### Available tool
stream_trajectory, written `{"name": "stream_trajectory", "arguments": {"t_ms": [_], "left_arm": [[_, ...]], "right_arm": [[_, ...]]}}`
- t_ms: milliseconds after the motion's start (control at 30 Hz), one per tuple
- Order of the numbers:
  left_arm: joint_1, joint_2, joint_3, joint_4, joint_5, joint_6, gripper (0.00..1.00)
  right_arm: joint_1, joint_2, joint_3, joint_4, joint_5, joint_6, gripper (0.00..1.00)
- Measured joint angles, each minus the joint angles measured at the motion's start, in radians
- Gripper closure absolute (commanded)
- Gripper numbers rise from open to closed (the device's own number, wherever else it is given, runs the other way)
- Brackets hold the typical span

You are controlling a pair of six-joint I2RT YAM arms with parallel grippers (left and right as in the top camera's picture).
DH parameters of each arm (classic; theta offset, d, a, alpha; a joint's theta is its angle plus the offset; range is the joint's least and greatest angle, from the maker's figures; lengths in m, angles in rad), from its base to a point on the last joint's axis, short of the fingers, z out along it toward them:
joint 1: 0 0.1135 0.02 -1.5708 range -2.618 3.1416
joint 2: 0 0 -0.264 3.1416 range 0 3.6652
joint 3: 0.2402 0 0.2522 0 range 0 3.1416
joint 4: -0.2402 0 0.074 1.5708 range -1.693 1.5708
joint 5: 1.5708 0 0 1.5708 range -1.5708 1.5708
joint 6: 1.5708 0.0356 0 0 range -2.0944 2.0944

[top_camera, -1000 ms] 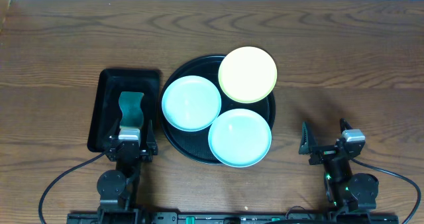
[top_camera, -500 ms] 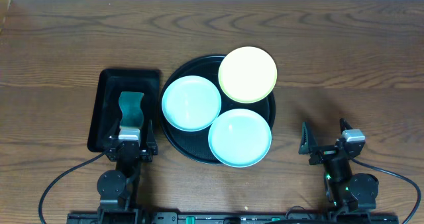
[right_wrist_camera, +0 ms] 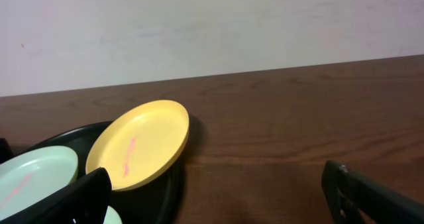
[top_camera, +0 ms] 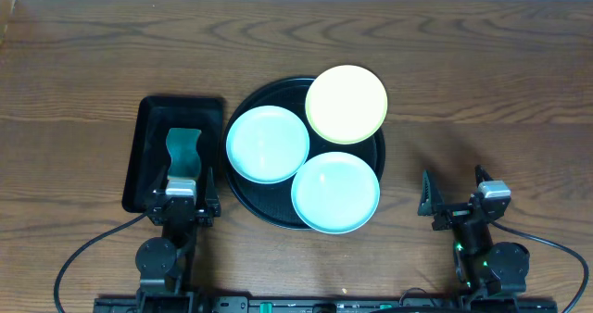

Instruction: Clean dirty plates on tray and stack at the side

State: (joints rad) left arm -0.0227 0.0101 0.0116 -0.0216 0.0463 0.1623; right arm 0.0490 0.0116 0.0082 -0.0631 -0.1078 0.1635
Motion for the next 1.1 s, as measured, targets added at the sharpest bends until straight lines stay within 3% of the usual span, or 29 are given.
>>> {"name": "stream_trajectory", "arguments": {"t_ms": [533,1100], "left_arm": [[0.0,0.0,0.0,0.0,0.0,0.0,0.19],[0.0,0.0,0.002,0.008,-0.028,0.086,0.19]], "right_arm": [[0.0,0.0,0.0,0.0,0.0,0.0,0.01],[0.0,0.0,-0.001,0.035,0.013,-0.011,0.01]]}}
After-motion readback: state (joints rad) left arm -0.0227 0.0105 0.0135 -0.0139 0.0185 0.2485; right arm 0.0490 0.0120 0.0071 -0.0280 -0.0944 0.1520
